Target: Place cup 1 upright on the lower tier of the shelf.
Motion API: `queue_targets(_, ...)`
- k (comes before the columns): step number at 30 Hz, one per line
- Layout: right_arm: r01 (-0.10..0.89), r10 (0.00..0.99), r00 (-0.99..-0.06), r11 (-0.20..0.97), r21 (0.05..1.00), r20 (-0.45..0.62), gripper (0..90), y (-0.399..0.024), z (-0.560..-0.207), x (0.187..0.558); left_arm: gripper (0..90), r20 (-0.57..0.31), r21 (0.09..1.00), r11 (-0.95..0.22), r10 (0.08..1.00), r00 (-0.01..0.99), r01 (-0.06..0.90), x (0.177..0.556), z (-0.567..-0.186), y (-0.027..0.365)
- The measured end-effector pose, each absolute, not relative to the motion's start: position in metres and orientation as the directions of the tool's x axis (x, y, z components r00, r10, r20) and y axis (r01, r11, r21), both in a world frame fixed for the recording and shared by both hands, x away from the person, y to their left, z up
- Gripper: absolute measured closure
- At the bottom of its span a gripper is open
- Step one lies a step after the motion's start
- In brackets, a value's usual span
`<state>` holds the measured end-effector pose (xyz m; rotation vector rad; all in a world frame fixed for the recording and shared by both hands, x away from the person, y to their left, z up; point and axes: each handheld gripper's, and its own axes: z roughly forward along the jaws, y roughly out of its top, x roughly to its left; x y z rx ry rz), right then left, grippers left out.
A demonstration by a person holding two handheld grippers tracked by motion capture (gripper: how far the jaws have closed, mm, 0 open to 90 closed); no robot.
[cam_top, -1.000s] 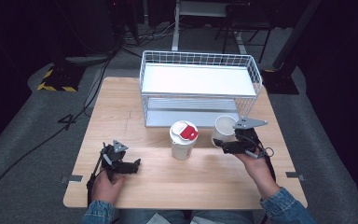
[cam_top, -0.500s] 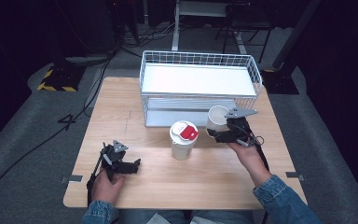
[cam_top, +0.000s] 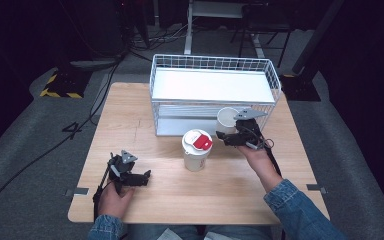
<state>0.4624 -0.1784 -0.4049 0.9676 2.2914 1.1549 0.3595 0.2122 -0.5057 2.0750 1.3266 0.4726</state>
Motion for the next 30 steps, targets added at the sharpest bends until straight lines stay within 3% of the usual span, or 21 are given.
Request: queue_targets(30, 0.393, 0.768, -0.636, 0.408, 0.824, -0.076, 22.6, -0.154, -0.441, 0.509, 2.3, -0.031, 0.67, -0.301, 0.902, 0.431, 0.679, 0.359, -0.506, 0.212)
